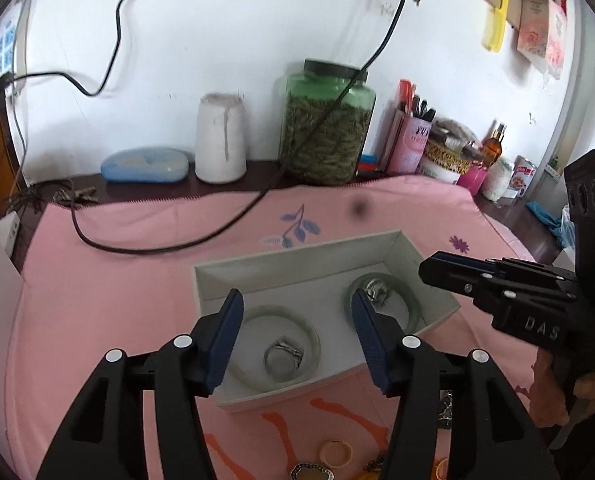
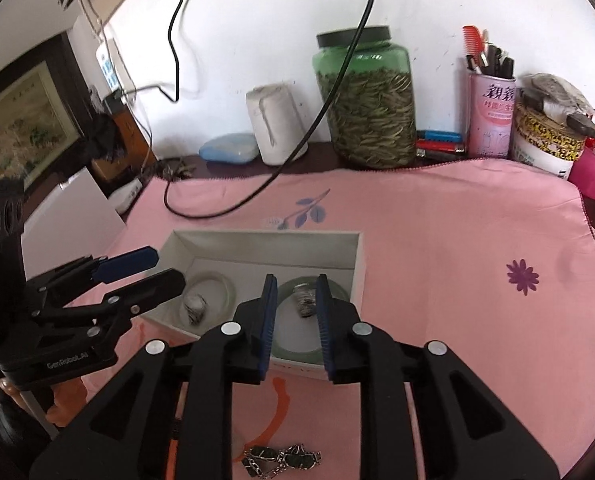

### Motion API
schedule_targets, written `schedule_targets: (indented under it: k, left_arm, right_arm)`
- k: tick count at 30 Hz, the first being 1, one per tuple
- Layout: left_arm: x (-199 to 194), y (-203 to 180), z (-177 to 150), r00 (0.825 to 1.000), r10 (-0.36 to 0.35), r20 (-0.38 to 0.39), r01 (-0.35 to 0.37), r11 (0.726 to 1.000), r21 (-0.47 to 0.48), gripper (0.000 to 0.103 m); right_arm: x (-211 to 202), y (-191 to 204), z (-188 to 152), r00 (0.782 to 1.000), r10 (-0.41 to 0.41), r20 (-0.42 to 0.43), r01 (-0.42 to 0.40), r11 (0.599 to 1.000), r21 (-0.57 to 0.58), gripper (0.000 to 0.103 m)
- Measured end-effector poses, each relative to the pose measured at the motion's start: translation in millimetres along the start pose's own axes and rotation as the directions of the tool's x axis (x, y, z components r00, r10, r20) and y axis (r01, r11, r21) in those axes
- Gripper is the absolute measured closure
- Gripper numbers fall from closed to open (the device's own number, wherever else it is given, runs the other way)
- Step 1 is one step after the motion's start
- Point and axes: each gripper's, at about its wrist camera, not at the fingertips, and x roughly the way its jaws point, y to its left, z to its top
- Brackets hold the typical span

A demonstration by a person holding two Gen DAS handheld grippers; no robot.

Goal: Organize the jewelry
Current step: 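Lower both rings into the white box and open both grippers, then withdraw both grippers from the white box back over the cloth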

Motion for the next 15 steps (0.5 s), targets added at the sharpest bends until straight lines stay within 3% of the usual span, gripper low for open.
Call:
schedule_targets:
  k: [1, 3, 9, 12, 15]
  left_arm:
    - [-2.7, 0.0, 0.7, 1.000, 0.003, 0.009, -0.003, 1.000, -0.002, 0.041]
    - [-9.4, 1.2, 2.1, 0.999, 0.017, 0.034, -0.017, 1.000, -0.008, 0.030]
    - [-33.8, 9.9, 0.5, 0.994, 0.095, 0.060, -0.093, 0.995, -0.045, 0.010]
    - [-45.5, 11.3, -8.6, 0.991, 0.121, 0.050, -0.119, 0.992, -0.036, 0.006]
    - [-52.4, 12.3, -23.7, 0.991, 0.135, 0.019, -0.135, 0.991, -0.025, 0.006]
  right_arm:
    - [-2.3, -0.3, 1.0, 1.000, 0.002, 0.005, -0.002, 1.000, 0.005, 0.078]
    - [-9.8, 1.4, 2.2, 1.000, 0.007, 0.023, -0.007, 1.000, 0.014, 0.060]
    - [-51.2, 17.8, -6.6, 0.992, -0.054, 0.114, 0.056, 0.998, -0.015, 0.014]
    - [-65.0, 18.4, -20.3, 0.989, -0.097, 0.115, 0.102, 0.994, -0.038, 0.007]
    - [-67.2, 12.2, -40.4, 0.989, -0.124, 0.078, 0.127, 0.991, -0.039, 0.007]
